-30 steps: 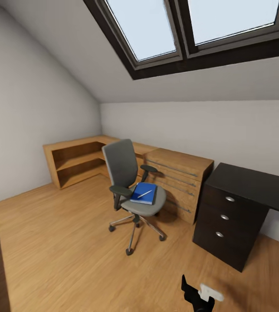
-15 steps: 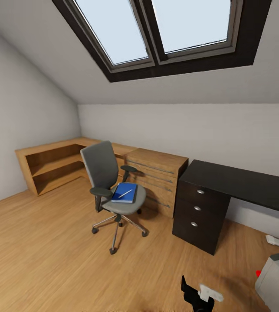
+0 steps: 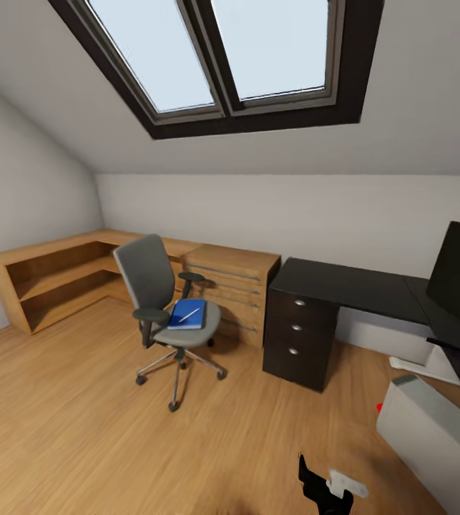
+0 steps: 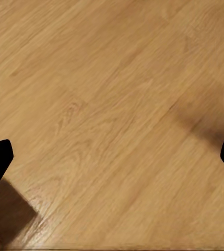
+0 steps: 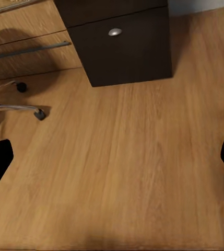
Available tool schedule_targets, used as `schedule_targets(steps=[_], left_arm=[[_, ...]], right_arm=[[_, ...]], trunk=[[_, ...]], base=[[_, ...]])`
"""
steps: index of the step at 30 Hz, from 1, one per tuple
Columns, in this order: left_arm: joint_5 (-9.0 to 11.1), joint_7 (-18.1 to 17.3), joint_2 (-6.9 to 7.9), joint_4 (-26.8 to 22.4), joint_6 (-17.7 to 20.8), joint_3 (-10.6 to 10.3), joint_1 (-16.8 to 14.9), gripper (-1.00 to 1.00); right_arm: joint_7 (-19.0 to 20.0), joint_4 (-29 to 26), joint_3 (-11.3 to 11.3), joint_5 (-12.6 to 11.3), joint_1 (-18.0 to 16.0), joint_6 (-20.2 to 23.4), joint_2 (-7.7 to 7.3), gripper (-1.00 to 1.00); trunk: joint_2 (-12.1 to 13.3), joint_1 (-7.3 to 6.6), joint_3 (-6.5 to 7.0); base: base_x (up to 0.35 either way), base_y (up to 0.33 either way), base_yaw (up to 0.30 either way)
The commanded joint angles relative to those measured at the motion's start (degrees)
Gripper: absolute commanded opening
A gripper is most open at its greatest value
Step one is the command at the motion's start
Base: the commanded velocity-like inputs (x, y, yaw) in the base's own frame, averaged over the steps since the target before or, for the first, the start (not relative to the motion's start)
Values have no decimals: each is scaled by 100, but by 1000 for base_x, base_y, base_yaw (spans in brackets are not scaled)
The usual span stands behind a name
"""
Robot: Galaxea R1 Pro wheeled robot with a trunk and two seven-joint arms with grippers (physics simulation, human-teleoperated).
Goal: In the bedroom, organize the workspace by keeping the computer under the desk, ensuring the monitor is on the desk, placing the keyboard on the desk next to the monitor, placing the mouse on the desk next to the keyboard, moving the folder from the swivel chair onto the desk next to the mouse, stacking the notebook on top of the folder with the pen on top of the notebook, and positioning the swivel chair next to the desk.
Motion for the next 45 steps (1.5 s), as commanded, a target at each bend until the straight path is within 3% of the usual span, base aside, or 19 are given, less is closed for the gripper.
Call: schedule_targets(steps=[1, 12, 23, 30, 45], left_arm=[[60, 5, -2, -3, -5, 4, -1, 100], [60, 5, -2, -1, -8, 2, -1, 100], [60, 5, -10, -1, -11, -4, -1, 100], [60, 5, -10, -1, -11, -6, -1, 100], [60, 7, -1, -1, 2, -7, -1, 100]], right_arm=[[54, 13, -16, -55, -7, -23, 1, 100], [61, 9, -16, -28, -7, 87, 70, 100], [55, 4, -21, 283, -7, 103, 80, 100], [54, 4, -22, 303, -7, 102, 75, 100], [36, 4, -25, 301, -7, 70, 78, 100]], trunk=[[37, -26, 9], [478, -267, 153], [920, -509, 315], [1200, -663, 421], [1802, -992, 679]], base=[[-294, 185, -269], [-236, 129, -259], [-10, 4, -273], [-87, 0, -277], [-316, 0, -288]])
